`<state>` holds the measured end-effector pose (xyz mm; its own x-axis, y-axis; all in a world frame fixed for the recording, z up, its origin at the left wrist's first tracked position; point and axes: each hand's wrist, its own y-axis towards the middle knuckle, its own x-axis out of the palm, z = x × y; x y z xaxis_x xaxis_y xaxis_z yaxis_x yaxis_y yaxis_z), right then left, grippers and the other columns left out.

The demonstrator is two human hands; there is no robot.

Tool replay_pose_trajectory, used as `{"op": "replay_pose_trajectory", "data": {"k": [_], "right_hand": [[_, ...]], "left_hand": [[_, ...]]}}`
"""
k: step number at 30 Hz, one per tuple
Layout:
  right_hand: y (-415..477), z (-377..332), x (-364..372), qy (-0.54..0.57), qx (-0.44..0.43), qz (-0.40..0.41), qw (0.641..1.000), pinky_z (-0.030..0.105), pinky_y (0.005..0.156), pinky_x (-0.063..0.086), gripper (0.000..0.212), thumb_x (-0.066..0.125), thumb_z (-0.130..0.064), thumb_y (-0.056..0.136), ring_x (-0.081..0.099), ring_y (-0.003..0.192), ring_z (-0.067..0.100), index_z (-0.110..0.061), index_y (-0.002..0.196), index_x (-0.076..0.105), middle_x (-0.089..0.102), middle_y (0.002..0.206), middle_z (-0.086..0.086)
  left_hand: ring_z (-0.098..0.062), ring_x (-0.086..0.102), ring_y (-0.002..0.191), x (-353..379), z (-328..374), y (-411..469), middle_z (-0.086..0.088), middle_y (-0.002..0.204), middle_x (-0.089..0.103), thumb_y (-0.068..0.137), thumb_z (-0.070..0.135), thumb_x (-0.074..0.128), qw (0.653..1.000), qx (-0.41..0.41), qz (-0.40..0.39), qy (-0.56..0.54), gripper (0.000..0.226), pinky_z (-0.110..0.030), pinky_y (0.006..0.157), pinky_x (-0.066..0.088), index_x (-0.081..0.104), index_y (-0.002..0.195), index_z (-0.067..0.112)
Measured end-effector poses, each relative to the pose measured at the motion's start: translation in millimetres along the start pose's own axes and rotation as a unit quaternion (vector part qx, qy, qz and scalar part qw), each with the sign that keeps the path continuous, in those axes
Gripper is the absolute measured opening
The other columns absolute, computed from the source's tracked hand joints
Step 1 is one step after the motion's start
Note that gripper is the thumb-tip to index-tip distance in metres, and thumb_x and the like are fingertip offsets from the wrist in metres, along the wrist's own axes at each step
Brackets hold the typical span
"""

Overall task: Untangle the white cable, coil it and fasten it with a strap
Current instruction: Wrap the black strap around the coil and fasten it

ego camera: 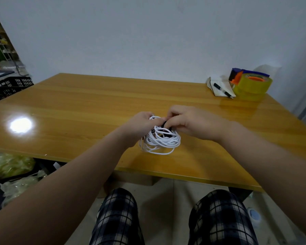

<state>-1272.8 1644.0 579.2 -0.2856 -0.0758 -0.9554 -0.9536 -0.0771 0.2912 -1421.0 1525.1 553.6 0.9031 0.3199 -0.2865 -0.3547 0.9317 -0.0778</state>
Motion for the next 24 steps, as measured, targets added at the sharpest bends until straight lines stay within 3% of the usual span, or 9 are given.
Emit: {"op": "replay_pose_trajectory", "data": {"k": [3, 6, 8, 10, 12, 14, 18, 21, 24], "right_hand": [[-1.5, -2.2, 2.8, 0.001, 0.008, 0.029, 1.0, 0.041, 0.07, 0.05, 0.016, 0.058, -0.009, 0.085, 0.057, 0.09, 0.021, -0.011, 0.099, 0.066, 0.058, 0.101, 0.007], [-2.1, -6.9, 11.5, 0.122, 0.09, 0.149, 0.977, 0.02, 0.076, 0.043, 0.014, 0.05, -0.014, 0.085, 0.048, 0.085, 0.009, -0.007, 0.092, 0.059, 0.054, 0.096, 0.004], [-1.6, -12.8, 18.3, 0.249, 0.184, 0.219, 0.925, 0.024, 0.074, 0.045, 0.008, 0.048, -0.017, 0.089, 0.052, 0.083, 0.009, -0.013, 0.09, 0.055, 0.056, 0.094, 0.005], [0.0, -22.4, 24.1, 0.394, 0.262, 0.257, 0.843, 0.028, 0.069, 0.048, 0.009, 0.048, -0.017, 0.095, 0.057, 0.075, 0.008, -0.016, 0.087, 0.054, 0.059, 0.084, 0.004], [1.9, -28.8, 26.9, 0.493, 0.306, 0.287, 0.762, 0.015, 0.057, 0.044, 0.016, 0.044, -0.012, 0.098, 0.054, 0.056, -0.003, -0.011, 0.084, 0.052, 0.056, 0.068, -0.003], [1.6, -30.0, 26.1, 0.536, 0.322, 0.296, 0.722, 0.013, 0.05, 0.039, 0.016, 0.048, -0.007, 0.096, 0.047, 0.044, -0.002, -0.008, 0.081, 0.054, 0.052, 0.057, -0.006], [-1.2, -23.9, 15.5, 0.566, 0.337, 0.283, 0.697, 0.019, 0.053, 0.048, 0.013, 0.063, 0.005, 0.083, 0.059, 0.053, 0.007, -0.006, 0.088, 0.06, 0.063, 0.069, 0.006], [1.1, -27.4, 8.1, 0.586, 0.356, 0.27, 0.676, 0.021, 0.054, 0.051, 0.017, 0.053, 0.005, 0.089, 0.059, 0.059, 0.013, 0.0, 0.105, 0.056, 0.064, 0.081, 0.011], [3.2, -31.8, 12.3, 0.604, 0.357, 0.256, 0.665, 0.021, 0.055, 0.049, 0.015, 0.047, 0.0, 0.094, 0.049, 0.061, 0.014, -0.002, 0.108, 0.053, 0.058, 0.079, 0.007]], "left_hand": [[-0.025, 0.06, 0.076, 0.1, -0.3, -0.9, -0.017, 0.083, 0.059, 0.088, 0.02, 0.062, 1.0, 0.018, -0.004, -0.004, 0.015, -0.039, 0.072, 0.044, 0.054, 0.091, 0.007], [-0.014, 0.06, 0.074, 0.9, 3.5, -2.4, -0.012, 0.083, 0.06, 0.093, 0.027, 0.059, 0.997, 0.067, 0.026, 0.007, 0.023, -0.029, 0.07, 0.046, 0.053, 0.096, 0.005], [-0.004, 0.056, 0.069, 4.9, 8.5, -5.8, -0.007, 0.083, 0.061, 0.094, 0.027, 0.057, 0.991, 0.11, 0.044, 0.061, 0.025, -0.019, 0.064, 0.045, 0.053, 0.102, 0.003], [-0.007, 0.054, 0.071, 9.7, 10.9, -8.8, -0.004, 0.083, 0.06, 0.094, 0.027, 0.057, 0.982, 0.148, 0.057, 0.098, 0.028, -0.018, 0.064, 0.043, 0.052, 0.105, 0.002], [-0.011, 0.046, 0.067, 12.0, 8.8, -9.8, -0.004, 0.077, 0.053, 0.094, 0.029, 0.056, 0.973, 0.171, 0.067, 0.141, 0.029, -0.02, 0.059, 0.036, 0.049, 0.101, 0.002], [-0.015, 0.046, 0.069, 11.8, 4.6, -10.0, -0.01, 0.079, 0.053, 0.094, 0.033, 0.054, 0.971, 0.163, 0.069, 0.162, 0.031, -0.024, 0.06, 0.035, 0.048, 0.1, 0.003], [-0.017, 0.054, 0.078, 8.7, -2.3, -10.8, -0.008, 0.089, 0.059, 0.093, 0.04, 0.055, 0.984, 0.11, 0.078, 0.117, 0.032, -0.033, 0.068, 0.041, 0.049, 0.103, 0.011], [-0.01, 0.061, 0.092, 6.7, 2.2, -11.6, 0.003, 0.102, 0.061, 0.089, 0.035, 0.063, 0.988, 0.108, 0.066, 0.088, 0.028, -0.028, 0.079, 0.048, 0.053, 0.111, 0.02], [-0.01, 0.061, 0.088, 9.8, 8.8, -11.9, 0.003, 0.099, 0.063, 0.086, 0.028, 0.068, 0.984, 0.124, 0.06, 0.11, 0.03, -0.022, 0.076, 0.048, 0.059, 0.111, 0.014]]}}
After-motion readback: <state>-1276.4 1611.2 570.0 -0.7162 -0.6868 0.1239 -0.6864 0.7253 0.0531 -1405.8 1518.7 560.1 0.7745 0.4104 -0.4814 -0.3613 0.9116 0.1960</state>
